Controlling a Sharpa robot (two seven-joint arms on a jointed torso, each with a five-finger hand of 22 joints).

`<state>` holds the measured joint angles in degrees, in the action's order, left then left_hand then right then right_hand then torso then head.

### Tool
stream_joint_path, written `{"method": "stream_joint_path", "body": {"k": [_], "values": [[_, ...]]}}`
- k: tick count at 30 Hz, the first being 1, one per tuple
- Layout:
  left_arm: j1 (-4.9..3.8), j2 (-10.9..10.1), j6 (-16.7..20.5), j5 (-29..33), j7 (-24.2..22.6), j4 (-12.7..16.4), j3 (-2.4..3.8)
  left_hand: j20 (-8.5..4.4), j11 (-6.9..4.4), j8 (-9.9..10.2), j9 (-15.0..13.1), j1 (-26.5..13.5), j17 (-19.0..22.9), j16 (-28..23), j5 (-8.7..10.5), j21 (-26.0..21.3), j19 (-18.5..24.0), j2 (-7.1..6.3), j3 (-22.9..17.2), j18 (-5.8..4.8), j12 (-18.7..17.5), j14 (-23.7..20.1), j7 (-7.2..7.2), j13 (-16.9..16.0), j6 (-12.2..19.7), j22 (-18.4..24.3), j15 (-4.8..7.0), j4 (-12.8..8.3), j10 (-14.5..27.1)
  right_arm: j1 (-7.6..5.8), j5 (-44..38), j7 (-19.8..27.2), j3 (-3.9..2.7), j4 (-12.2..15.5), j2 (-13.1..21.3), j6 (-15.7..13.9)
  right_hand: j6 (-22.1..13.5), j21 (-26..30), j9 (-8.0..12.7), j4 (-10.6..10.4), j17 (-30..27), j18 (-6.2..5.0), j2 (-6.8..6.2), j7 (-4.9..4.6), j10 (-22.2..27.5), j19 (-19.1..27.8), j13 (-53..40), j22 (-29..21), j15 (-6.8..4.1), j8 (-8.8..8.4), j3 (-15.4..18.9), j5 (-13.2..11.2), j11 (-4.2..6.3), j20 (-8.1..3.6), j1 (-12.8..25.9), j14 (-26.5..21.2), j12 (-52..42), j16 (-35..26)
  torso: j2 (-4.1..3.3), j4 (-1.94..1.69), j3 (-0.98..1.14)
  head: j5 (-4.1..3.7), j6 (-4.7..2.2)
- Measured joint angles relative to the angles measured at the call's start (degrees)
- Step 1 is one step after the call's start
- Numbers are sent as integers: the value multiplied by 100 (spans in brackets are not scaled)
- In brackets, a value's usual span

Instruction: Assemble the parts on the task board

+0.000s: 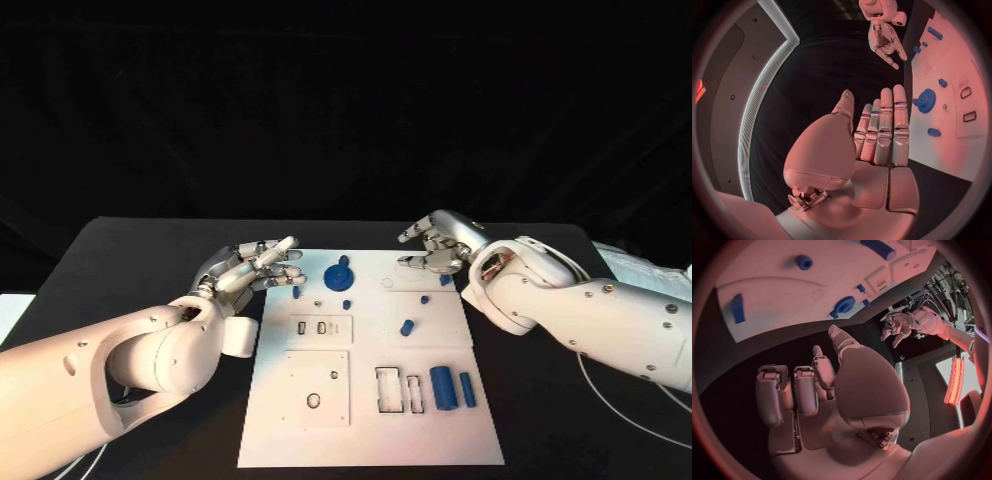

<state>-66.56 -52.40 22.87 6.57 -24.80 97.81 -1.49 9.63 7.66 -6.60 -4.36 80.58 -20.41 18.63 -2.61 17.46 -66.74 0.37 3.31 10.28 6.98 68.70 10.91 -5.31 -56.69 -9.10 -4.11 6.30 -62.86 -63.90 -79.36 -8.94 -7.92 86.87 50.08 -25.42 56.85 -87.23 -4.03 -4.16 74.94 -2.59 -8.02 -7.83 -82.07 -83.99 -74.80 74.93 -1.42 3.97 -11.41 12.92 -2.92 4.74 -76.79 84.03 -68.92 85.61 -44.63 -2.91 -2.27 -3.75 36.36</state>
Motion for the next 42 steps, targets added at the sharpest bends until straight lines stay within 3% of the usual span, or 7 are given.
{"method": "stream_joint_path", "body": {"k": [9, 15, 23, 37, 42], "values": [[-2, 13, -106, -80, -13, -49, 1, 0, 0, 0, 0, 0, -9, 0, 0, 0, 0, 0, 16, 0, 0, 0, -21, 0, -21, -5, 0, -16, 0, 58, 727, 678, -28, -85, 609, 232, 14, -19, 0, 99, -1, 0, 0, -13, -106, -8, -15, -1, 0, 0, 43, 85, -18, 32, 0, 0, -450, 139, 20, 98, 48, -53, -37], [-1, 20, -140, -113, -14, -67, 0, 0, 0, 0, 0, 0, -19, 0, 0, 0, 0, 0, 15, 0, 0, 0, -21, 0, -21, -4, 0, -16, 0, 182, 862, 872, -32, -341, 648, 290, 21, -42, 0, 140, -1, 61, 0, -20, -131, 0, -14, -1, 0, 0, 47, 127, -31, 42, 0, 0, -593, 173, 23, 129, 82, -52, -32], [3, 26, -161, -137, -11, -91, -3, 0, 0, 0, 0, 0, -19, 0, 0, 0, 0, 0, 15, 0, 0, 0, -21, 0, -21, -4, 0, -15, 0, 375, 865, 1003, -29, -541, 587, 349, 21, -42, 0, 156, -2, 60, 0, -20, -131, 0, -14, -1, 21, 0, 32, 127, -31, 41, 0, -21, -594, 195, 7, 130, 110, -43, -9], [5, 22, -171, -148, -8, -103, -3, 0, 0, 0, -1, 0, -23, 0, 0, 0, 0, 0, 15, 0, 0, 0, -21, 0, -21, -3, 0, -15, 0, 494, 780, 1053, -30, -782, 402, 364, 42, -42, 0, 182, -2, 56, 31, -41, -131, 0, -13, -2, 41, 0, 6, 127, -31, 41, -31, 0, -647, 194, 1, 123, 110, -21, 15], [5, 21, -172, -151, -8, -103, -3, 0, 0, 0, -1, 0, -23, 0, 0, 0, 0, 0, 15, 0, 0, -21, -21, 0, -21, -3, 21, -15, 0, 501, 760, 1053, -31, -846, 351, 361, 188, -65, -17, 263, -2, 54, 132, -42, -152, 0, -14, -3, 40, 46, -75, 127, -10, 41, -123, 0, -729, 197, 3, 123, 110, -10, 24]]}}
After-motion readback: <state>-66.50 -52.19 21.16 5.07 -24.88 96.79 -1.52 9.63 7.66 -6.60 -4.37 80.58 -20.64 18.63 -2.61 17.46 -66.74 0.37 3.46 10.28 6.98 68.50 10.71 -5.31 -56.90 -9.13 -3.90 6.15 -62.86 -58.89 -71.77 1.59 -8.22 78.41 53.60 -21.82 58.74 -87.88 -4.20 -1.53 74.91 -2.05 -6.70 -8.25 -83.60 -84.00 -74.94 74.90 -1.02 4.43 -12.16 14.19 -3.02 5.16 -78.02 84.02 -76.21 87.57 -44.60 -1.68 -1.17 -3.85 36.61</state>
